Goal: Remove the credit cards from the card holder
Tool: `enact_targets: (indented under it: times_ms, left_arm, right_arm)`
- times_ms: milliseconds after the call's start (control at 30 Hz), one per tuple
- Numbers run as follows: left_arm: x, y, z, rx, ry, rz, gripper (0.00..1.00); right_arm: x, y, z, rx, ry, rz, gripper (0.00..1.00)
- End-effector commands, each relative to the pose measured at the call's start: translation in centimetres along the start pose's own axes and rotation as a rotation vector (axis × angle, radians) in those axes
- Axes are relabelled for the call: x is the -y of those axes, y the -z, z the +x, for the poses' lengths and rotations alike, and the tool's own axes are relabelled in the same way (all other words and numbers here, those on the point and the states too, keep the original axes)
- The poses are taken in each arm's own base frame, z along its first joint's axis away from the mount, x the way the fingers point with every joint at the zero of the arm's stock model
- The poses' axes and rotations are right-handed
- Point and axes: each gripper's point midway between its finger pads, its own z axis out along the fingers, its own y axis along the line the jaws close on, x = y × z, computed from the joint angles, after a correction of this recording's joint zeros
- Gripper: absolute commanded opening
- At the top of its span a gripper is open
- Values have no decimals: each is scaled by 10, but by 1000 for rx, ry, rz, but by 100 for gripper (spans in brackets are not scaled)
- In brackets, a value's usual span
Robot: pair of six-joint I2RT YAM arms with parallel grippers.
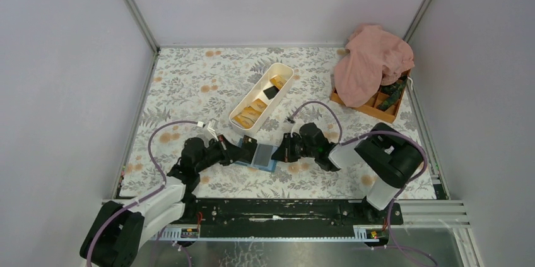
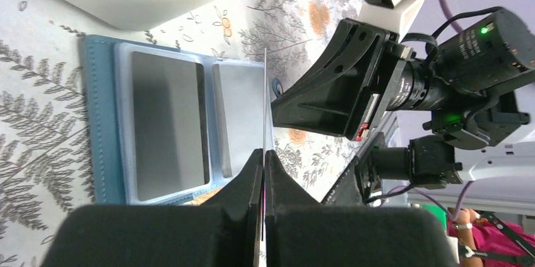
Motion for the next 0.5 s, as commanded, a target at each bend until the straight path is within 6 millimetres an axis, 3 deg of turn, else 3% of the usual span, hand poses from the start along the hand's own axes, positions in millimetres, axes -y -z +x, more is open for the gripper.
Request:
enact_targets:
  times_ms: [0,133,467]
  left_arm:
    - [29,3,-7,28,-17,151,0]
    - [39,3,-17,54,-63,183,0]
    - [83,20,-30,155,-64,422,0]
  right_arm:
    - [-5,24,-3,69,65,-29,8]
    - [-37,48,-21,188,146,-152,35]
    - [-105,76,-41,308,221,-474,36]
